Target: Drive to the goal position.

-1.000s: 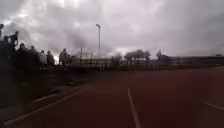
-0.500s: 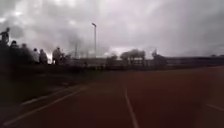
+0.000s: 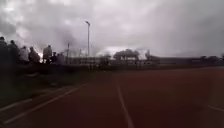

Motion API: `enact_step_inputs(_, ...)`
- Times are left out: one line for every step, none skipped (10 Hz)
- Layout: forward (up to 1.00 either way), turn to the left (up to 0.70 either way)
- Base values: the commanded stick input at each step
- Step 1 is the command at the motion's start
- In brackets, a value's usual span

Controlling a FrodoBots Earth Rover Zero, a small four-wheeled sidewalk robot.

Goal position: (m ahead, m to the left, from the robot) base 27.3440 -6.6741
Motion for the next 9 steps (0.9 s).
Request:
enact_step_inputs(0.50, 0.00)
enact_step_inputs(0.50, 0.00)
enact_step_inputs(0.50, 0.00)
enact_step_inputs(0.50, 0.00)
enact_step_inputs(0.50, 0.00)
enact_step_inputs(0.50, 0.00)
enact_step_inputs(0.50, 0.00)
enact_step_inputs(0.50, 0.00)
enact_step_inputs(0.50, 0.00)
